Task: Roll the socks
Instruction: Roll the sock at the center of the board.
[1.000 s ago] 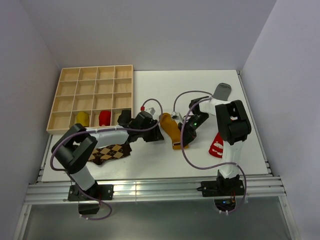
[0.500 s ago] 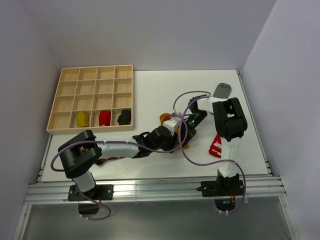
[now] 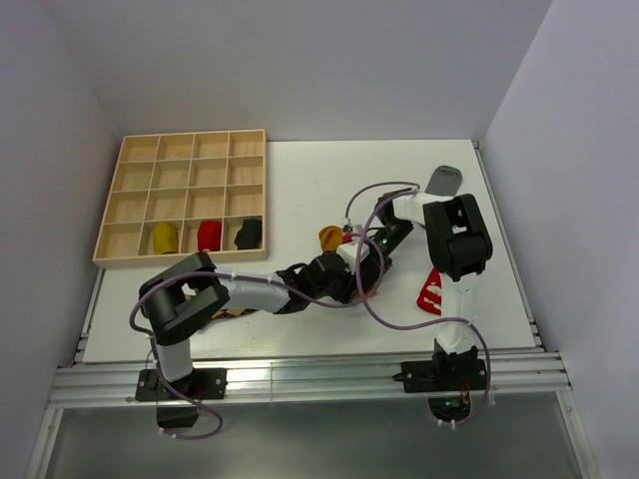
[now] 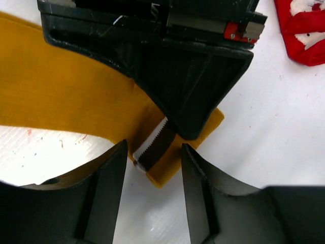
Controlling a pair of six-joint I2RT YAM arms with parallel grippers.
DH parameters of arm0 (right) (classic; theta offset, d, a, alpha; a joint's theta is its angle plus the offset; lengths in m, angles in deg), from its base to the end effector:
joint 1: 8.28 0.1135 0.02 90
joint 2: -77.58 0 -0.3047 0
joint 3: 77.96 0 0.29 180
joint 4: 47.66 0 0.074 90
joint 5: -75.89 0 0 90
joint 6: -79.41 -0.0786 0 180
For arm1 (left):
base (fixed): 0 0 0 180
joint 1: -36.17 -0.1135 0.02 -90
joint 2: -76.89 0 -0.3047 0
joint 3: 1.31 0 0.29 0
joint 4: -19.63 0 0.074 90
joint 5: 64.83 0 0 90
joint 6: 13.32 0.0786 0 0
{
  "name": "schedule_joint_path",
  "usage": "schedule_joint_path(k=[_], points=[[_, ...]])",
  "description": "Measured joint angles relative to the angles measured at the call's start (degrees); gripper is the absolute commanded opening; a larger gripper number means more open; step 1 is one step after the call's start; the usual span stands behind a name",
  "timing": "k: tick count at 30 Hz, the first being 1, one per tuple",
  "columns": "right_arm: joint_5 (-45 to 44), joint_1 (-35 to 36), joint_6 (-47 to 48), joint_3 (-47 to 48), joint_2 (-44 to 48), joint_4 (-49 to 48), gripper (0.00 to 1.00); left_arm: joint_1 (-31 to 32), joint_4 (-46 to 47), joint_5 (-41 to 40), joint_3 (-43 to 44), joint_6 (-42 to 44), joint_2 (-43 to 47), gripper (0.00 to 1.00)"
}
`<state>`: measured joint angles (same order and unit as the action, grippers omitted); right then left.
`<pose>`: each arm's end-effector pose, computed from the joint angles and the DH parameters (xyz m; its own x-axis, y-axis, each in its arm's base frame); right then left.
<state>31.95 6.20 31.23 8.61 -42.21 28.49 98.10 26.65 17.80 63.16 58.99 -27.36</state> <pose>0.3454 0.1477 0.0978 -0.7192 -0.6636 -0.2058 -0.5660 0.3879 0.7274 0.2186 -0.3885 0.1410 -0.4931 0.2842 -0.8223 0.7080 0.6804 -0.1894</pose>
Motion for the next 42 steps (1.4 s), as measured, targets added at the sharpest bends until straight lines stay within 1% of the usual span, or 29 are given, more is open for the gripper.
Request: schedule_joint_path(k=[2,5,6,8,9,10,11,12,13,14,16,17,20,24,28,31,34,36,42], points=[[0.02,0.0,-0.46,0.26,-0.39,0.07,0.14,-0.7,0.9,1.2,0.09,-0.17,-0.59,0.49],[0.07,0.0,-0.96,0.37,-0.63,0.07,0.15,-2.23,1.84,3.85,0.09,-1.46,-1.31,0.4],[0.07,0.0,-1.22,0.37,-0.63,0.0,0.14,-2.86,2.25,5.14,0.09,-2.14,-1.6,0.34],[0.04,0.0,-1.62,0.37,-0.63,-0.11,0.14,-3.91,2.99,7.23,0.09,-3.5,-2.23,0.28],[0.02,0.0,-1.84,0.37,-0.63,-0.22,0.15,-4.42,3.39,8.63,0.09,-4.33,-2.56,0.2],[0.02,0.0,-1.99,0.37,-0.63,-0.26,0.16,-4.83,3.69,9.7,0.09,-5.14,-2.91,0.16],[-0.02,0.0,-2.19,0.37,-0.63,-0.37,0.24,-5.18,3.98,10.71,0.09,-5.77,-3.15,0.12],[-0.11,0.0,-2.49,0.35,-0.63,-0.57,0.27,-5.55,4.28,11.61,0.09,-6.38,-3.34,0.05],[-0.15,0.0,-2.71,0.33,-0.61,-0.68,0.31,-5.92,4.46,12.63,0.09,-7.02,-3.5,0.02],[-0.15,-0.02,-3.48,-0.04,-0.33,-1.36,0.39,-6.32,4.44,13.66,0.13,-7.85,-3.63,0.0],[-0.09,0.0,-4.9,-1.4,1.16,-2.69,0.45,-6.93,4.15,15.06,0.61,-9.35,-4.11,0.0],[-0.35,-0.02,-5.73,-2.6,2.69,-4.04,0.51,-7.23,4.09,15.74,0.98,-10.25,-4.48,0.0],[-2.21,0.0,-7.72,-6.88,8.83,-9.51,0.56,-8.74,3.67,18.6,1.84,-13.29,-5.44,0.0],[-5.35,-1.77,-9.46,-10.62,16.61,-17.88,0.57,-11.32,1.81,22.97,2.47,-16.52,-5.97,0.0],[-7.28,-4.98,-10.82,-13.66,22.91,-25.27,0.57,-13.44,-2.64,27.28,4.17,-18.27,-6.32,0.0],[-9.05,-6.69,-10.58,-17.9,28.04,-30.77,0.59,-14.82,-6.23,30.99,6.69,-19.12,-7.72,0.0],[-10.23,-6.8,-8.72,-24.72,34.8,-36.13,0.59,-16.41,-10.43,35.47,10.16,-20.02,-10.03,0.0],[-10.69,-6.75,-6.95,-29.03,39.26,-38.53,0.62,-17.25,-12.35,37.94,11.96,-20.85,-11.41,0.0],[-10.95,-4.98,1.75,-38.32,51.12,-43.71,0.66,-18.71,-18.47,43.3,16.04,-22.53,-14.21,0.0]])
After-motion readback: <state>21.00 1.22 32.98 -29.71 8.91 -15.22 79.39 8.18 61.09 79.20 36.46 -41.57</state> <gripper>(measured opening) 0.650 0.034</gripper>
